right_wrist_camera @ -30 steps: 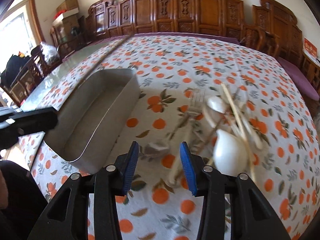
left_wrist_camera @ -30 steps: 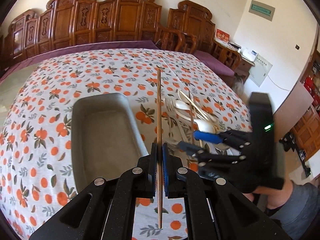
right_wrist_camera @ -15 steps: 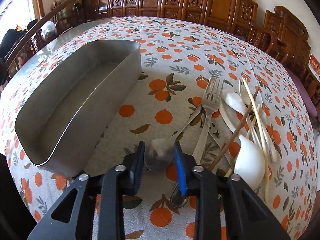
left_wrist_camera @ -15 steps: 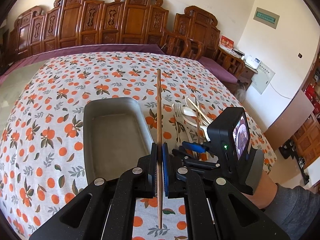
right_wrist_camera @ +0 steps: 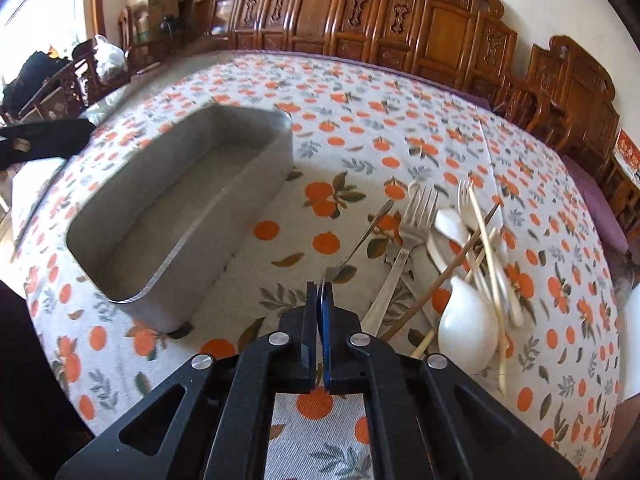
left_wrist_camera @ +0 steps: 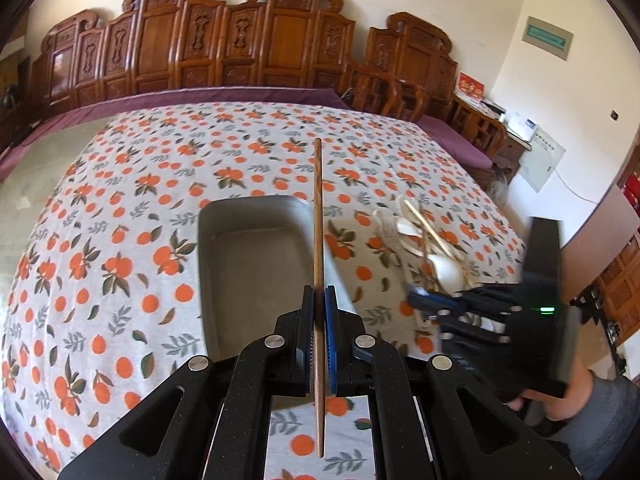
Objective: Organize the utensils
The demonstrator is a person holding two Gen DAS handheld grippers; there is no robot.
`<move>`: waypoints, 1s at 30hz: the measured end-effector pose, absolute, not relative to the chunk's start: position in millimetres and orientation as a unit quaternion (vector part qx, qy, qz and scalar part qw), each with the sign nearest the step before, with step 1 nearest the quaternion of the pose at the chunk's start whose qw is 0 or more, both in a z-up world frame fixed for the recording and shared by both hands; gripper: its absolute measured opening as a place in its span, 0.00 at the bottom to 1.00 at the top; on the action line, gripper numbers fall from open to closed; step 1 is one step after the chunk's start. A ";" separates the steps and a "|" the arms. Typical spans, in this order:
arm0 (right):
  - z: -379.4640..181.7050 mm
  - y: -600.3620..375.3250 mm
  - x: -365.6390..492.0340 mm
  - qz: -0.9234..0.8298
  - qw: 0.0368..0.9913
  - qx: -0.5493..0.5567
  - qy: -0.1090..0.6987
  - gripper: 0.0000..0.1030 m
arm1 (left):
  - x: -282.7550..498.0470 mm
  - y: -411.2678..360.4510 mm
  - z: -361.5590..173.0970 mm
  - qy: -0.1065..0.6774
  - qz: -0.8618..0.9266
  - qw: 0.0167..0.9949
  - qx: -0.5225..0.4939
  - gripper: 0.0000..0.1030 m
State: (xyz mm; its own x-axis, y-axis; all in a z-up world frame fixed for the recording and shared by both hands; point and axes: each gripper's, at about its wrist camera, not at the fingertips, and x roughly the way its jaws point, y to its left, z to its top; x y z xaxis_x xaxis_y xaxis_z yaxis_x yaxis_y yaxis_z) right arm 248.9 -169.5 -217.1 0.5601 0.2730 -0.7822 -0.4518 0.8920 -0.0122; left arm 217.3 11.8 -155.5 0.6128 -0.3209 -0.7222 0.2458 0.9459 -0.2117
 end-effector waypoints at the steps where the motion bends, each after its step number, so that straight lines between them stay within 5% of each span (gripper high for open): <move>1: -213.2 -169.6 247.3 0.209 0.878 -0.105 0.418 0.03 | 219.5 14.2 -157.7 0.414 -0.153 0.896 -0.046 0.04; 14: -153.4 -162.3 225.0 0.255 0.892 -0.075 0.366 0.03 | 247.0 24.5 -199.5 0.469 -0.111 0.875 -0.049 0.04; 30: -149.8 -135.7 215.2 0.280 0.882 -0.084 0.369 0.03 | 270.4 27.4 -215.2 0.489 -0.086 0.866 -0.055 0.04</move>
State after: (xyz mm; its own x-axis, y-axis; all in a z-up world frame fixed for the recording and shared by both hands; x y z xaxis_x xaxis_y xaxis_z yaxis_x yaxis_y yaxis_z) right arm 215.2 -135.7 -149.8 0.5712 0.4320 -0.6979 -0.5558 0.8293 0.0584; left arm 270.4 27.4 -215.2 0.5064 -0.2027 -0.8381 0.0958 0.9792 -0.1790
